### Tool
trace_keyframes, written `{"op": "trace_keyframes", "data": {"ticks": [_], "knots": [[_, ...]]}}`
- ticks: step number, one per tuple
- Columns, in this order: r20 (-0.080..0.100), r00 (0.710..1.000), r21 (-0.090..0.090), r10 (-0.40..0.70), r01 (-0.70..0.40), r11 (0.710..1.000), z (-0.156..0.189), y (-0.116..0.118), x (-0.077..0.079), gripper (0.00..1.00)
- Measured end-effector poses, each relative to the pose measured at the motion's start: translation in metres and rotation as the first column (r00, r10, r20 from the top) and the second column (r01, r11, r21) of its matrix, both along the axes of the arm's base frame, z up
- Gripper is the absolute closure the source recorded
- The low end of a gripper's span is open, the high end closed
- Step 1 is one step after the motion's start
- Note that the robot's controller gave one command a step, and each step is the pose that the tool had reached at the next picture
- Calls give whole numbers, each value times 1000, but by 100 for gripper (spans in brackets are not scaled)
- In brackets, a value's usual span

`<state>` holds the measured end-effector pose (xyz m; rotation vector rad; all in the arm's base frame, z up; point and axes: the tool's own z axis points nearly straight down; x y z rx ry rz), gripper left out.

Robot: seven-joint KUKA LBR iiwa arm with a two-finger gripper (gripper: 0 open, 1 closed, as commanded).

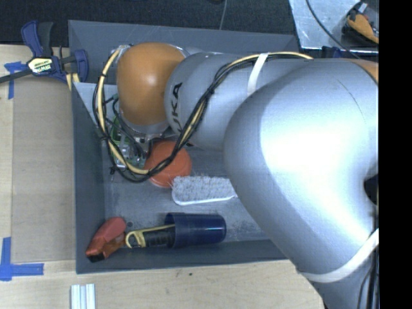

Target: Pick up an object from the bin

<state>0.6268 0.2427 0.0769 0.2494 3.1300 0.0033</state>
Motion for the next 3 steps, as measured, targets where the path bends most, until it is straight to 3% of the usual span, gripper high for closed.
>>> {"op": "trace_keyframes", "data": {"ticks": [1, 2, 3], "knots": [[14, 990, 1, 141, -141, 990, -5, -2, 2, 0], [1, 1000, 1, 5, -5, 1000, 0, -1, 1, 100], [1, 1000, 1, 5, -5, 1000, 0, -1, 1, 100]]}}
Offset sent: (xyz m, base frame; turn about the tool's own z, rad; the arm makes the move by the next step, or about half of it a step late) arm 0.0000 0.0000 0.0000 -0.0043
